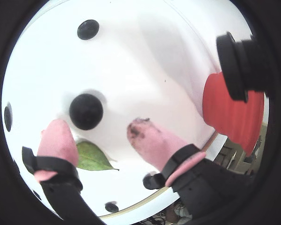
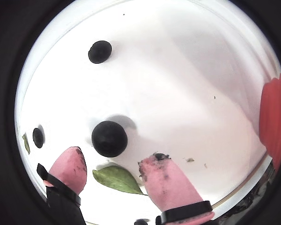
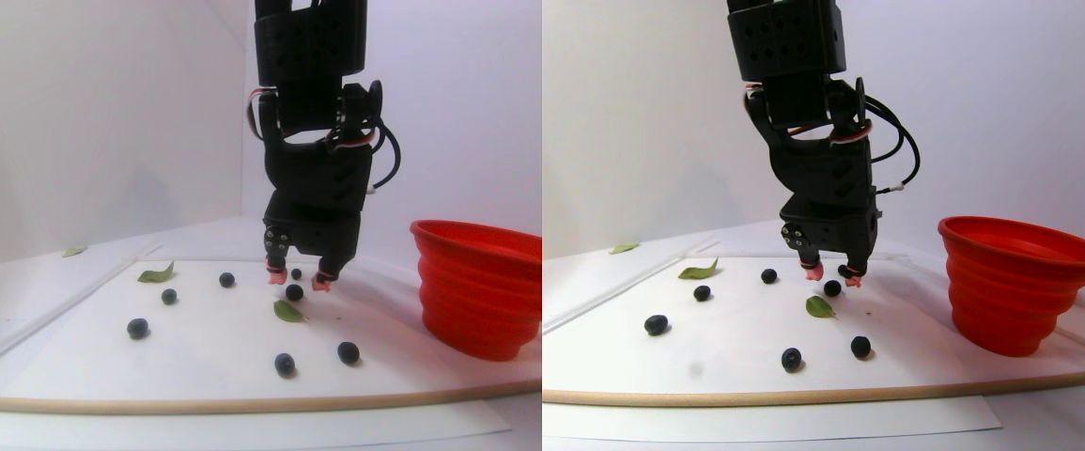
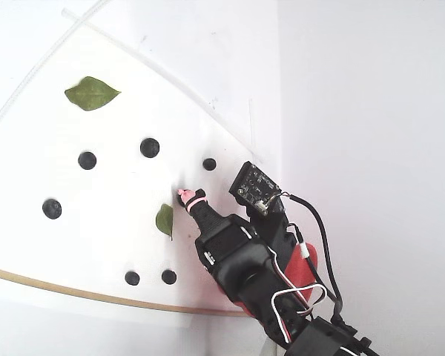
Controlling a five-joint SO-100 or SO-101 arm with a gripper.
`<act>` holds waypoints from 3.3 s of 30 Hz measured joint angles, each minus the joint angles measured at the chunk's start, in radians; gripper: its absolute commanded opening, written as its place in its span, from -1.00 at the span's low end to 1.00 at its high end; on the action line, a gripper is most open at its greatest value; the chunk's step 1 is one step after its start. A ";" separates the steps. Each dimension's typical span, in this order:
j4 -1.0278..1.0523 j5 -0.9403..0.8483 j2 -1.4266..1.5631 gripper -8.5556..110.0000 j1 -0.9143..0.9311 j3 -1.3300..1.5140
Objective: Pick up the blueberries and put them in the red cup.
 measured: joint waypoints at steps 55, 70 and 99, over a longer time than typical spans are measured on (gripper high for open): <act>-0.078 0.044 -0.167 -0.59 -0.011 -0.140; -0.100 -0.011 -0.166 -0.61 -0.011 -0.110; -0.017 -0.054 0.041 -0.61 -0.011 0.025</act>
